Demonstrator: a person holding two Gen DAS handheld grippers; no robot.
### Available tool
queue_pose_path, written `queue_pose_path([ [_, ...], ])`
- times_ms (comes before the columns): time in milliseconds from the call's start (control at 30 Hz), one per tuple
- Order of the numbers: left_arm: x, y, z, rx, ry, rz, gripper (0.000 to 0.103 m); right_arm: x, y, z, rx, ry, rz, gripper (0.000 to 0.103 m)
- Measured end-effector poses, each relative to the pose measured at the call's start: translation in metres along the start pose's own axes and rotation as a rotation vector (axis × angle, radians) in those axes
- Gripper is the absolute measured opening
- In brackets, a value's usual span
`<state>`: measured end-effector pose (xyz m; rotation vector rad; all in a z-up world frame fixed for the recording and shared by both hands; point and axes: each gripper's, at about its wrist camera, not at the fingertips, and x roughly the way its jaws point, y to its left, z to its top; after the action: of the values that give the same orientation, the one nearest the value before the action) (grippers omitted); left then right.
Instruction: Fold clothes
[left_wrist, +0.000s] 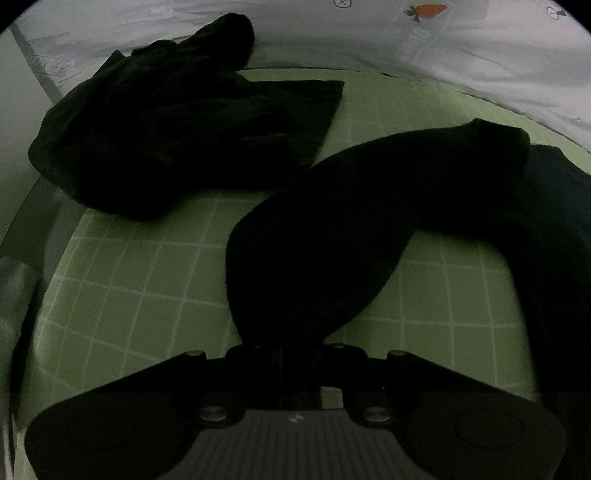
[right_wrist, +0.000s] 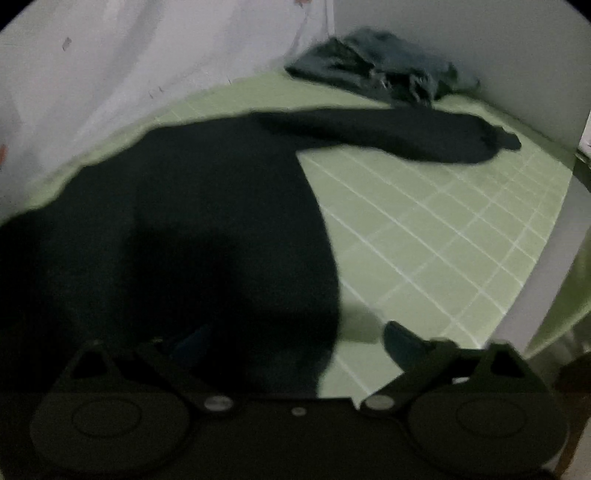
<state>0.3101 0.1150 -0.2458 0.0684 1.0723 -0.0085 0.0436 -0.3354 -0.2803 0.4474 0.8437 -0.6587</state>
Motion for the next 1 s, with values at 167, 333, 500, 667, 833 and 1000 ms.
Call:
queue_pose_path([
  [167,0.000,-0.002,-0.001,-0.003,-0.002,0.014,0.015,-0.003,0.001,-0.008,-0.092,-0.020,0.033,0.021],
  [333,-0.004,-0.002,-0.005,-0.003,-0.001,0.010,0.012,-0.003,-0.021,0.001,-0.106,-0.028,-0.123,0.014],
  [500,-0.008,0.006,-0.012,-0.011,0.008,-0.025,0.010,0.001,-0.016,0.017,-0.161,0.039,-0.242,0.030],
  [667,-0.012,0.017,-0.012,-0.036,0.016,-0.078,0.009,-0.022,0.051,0.030,-0.314,-0.068,-0.359,0.069],
  [833,-0.018,0.035,0.000,-0.127,0.014,-0.179,0.009,-0.038,0.166,0.031,-0.431,0.001,0.141,0.098],
  [1000,-0.025,0.051,0.019,-0.211,-0.009,-0.262,0.009,-0.027,0.298,-0.002,-0.691,0.164,0.402,0.100],
])
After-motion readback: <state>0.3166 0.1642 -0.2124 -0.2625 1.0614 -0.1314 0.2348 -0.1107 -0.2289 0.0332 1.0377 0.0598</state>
